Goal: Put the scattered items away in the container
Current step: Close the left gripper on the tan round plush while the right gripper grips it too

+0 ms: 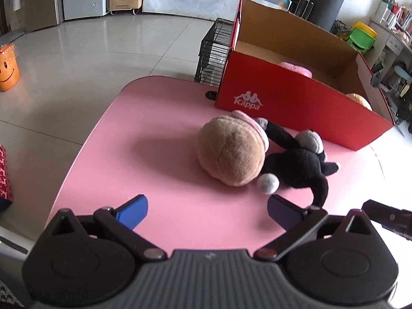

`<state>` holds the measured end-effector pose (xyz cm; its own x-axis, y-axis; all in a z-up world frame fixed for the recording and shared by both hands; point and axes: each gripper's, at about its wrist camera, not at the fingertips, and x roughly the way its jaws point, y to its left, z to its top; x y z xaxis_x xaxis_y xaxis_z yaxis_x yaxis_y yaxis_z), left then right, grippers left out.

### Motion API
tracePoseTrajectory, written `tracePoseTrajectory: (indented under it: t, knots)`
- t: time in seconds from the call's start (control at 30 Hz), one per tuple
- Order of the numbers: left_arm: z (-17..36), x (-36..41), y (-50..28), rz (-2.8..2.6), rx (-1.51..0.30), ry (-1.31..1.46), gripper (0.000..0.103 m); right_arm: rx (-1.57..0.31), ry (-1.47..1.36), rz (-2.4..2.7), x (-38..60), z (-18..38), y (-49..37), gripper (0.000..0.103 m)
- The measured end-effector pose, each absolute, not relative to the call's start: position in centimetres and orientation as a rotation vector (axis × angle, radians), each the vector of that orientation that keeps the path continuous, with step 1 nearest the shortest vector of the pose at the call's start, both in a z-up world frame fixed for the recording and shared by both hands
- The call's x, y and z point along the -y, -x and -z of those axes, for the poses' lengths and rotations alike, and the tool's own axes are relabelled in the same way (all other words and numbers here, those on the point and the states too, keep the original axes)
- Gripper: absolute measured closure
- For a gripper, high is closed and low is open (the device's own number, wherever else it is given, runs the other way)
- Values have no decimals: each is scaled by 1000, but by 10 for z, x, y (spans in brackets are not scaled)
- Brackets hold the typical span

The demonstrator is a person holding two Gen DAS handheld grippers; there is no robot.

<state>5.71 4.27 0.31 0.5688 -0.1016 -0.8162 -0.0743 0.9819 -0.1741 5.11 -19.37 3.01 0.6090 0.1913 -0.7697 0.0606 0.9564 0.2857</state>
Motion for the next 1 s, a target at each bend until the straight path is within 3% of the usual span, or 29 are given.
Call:
tracePoseTrajectory:
  t: [1.0]
  knots:
    - [15,-68,-145,68,-999,336,0,-856,-6,-442,96,0,-110,29]
